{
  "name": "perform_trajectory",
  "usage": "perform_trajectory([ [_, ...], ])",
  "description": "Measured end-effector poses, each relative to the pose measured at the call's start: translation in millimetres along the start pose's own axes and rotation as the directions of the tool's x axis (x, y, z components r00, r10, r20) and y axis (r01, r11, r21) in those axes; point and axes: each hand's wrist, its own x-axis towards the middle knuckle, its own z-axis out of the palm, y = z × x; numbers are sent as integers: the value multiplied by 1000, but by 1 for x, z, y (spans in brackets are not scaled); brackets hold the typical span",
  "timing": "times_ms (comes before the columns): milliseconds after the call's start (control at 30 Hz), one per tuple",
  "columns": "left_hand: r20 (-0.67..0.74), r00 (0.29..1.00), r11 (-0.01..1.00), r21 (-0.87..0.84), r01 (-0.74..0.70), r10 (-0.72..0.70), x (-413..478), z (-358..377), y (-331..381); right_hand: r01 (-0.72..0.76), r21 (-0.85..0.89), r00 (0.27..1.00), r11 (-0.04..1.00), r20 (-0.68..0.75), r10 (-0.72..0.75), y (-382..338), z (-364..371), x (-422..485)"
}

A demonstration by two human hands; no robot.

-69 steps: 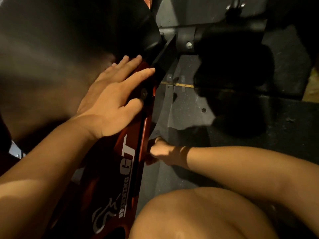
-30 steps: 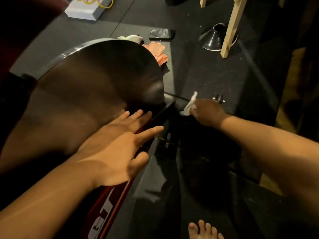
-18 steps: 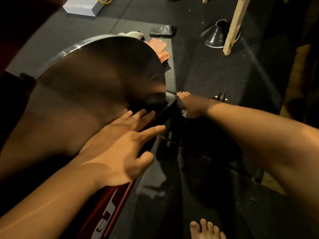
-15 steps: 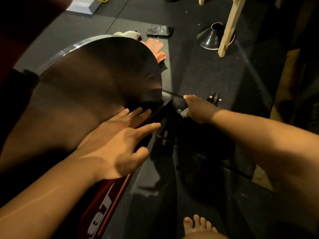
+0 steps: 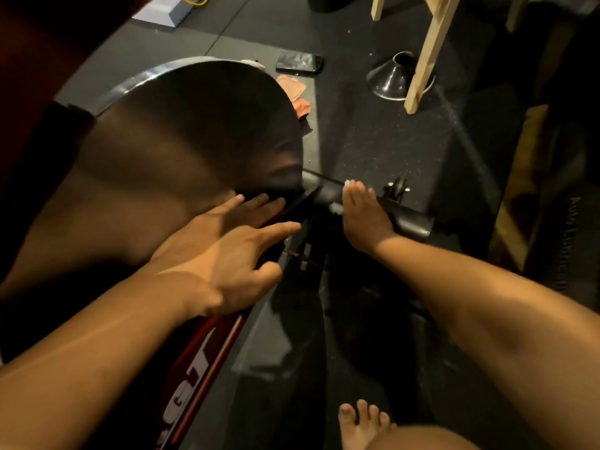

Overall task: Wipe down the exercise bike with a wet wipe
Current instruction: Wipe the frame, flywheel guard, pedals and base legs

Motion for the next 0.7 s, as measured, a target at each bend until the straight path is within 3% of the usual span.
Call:
perform_trajectory([
  [100,10,1000,993,120,4,-5,-2,-5,1,-40,81,999,996,22,39,-26,-13,42],
  [233,20,999,993,114,29,-32,-3,-6,-5,66,-61,995,996,77,-61,-33,-16,54],
  [433,35,999,996,78,33,-35,-2,-3,-5,315,-108,946,943,-52,-321,22,10,2],
  [500,24,1000,999,31,19,-20,-1,-4,-1,200,-96,967,975,-140,-212,51,5,-18],
  [567,1,1000,997,-71,4,-4,1,-2,2,3,-39,993,999,-118,-8,76,-3,-38],
  [633,-17,1000,994,-108,-4,3,1,1,2,-154,29,976,988,-153,157,90,-5,-56],
  [700,-17,1000,996,-90,-10,9,1,1,0,-347,141,912,927,-178,369,90,-6,-68],
])
